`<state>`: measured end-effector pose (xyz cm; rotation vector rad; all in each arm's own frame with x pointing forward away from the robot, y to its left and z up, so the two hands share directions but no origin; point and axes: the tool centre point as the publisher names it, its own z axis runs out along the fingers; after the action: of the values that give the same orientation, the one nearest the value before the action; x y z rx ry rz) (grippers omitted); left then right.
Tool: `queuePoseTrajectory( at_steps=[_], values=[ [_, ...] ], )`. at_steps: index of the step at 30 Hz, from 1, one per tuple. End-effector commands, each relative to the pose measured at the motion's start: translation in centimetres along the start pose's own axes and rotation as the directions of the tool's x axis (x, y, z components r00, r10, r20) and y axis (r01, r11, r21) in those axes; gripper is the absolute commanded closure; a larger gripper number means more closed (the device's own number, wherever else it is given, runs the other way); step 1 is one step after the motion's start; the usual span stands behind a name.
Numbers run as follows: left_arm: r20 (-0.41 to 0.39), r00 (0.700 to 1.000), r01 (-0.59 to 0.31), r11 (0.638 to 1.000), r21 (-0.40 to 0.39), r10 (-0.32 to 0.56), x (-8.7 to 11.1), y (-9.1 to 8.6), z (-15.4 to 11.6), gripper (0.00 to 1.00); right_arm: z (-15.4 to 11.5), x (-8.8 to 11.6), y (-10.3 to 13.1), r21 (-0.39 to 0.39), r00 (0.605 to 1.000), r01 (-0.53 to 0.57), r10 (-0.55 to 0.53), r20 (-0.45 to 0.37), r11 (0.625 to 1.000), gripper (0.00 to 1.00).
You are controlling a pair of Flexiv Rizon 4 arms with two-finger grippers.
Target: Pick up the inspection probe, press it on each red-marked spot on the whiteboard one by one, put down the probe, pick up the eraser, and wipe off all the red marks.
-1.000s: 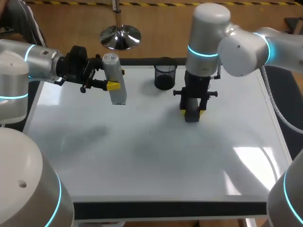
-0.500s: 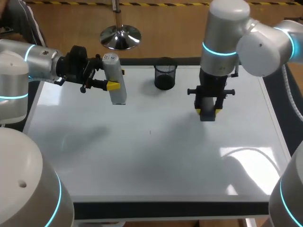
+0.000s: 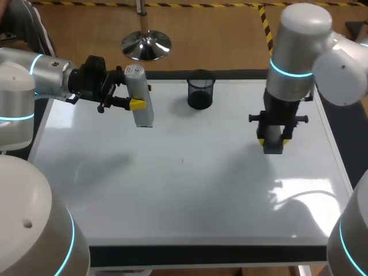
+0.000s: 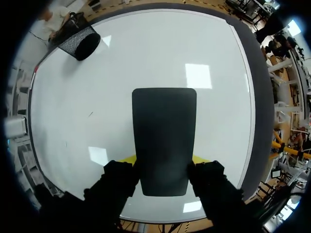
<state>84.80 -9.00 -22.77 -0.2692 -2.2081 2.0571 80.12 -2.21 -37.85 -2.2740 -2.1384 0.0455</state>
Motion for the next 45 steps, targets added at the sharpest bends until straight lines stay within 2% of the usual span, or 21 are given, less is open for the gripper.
queuePoseTrajectory(
  at_steps=[1, 22, 30, 45],
  values=[
    [0.0, 1.0, -0.002, 1.0, 0.002, 0.002, 0.0, -0.1, 0.0, 1.0, 0.1, -2.0, -0.6, -0.007, 1.0, -0.004, 0.004, -0.025, 1.0, 1.0],
    [0.0, 1.0, -0.002, 1.0, 0.002, 0.002, 0.0, -0.1, 0.0, 1.0, 2.8, -6.2, -1.5, 0.026, 0.999, 0.028, -0.028, -0.016, 0.999, 1.0],
    [0.0, 1.0, -0.002, 1.0, 0.002, 0.002, 0.0, -0.1, 0.0, 1.0, 3.6, -6.7, -1.7, 0.024, 0.998, 0.026, -0.025, -0.051, 0.999, 1.0],
    [0.0, 1.0, -0.002, 1.0, 0.002, 0.002, 0.0, -0.1, 0.0, 1.0, 4.7, -7.1, -1.6, 0.03, 0.999, 0.026, -0.025, -0.036, 0.999, 1.0]
  ],
)
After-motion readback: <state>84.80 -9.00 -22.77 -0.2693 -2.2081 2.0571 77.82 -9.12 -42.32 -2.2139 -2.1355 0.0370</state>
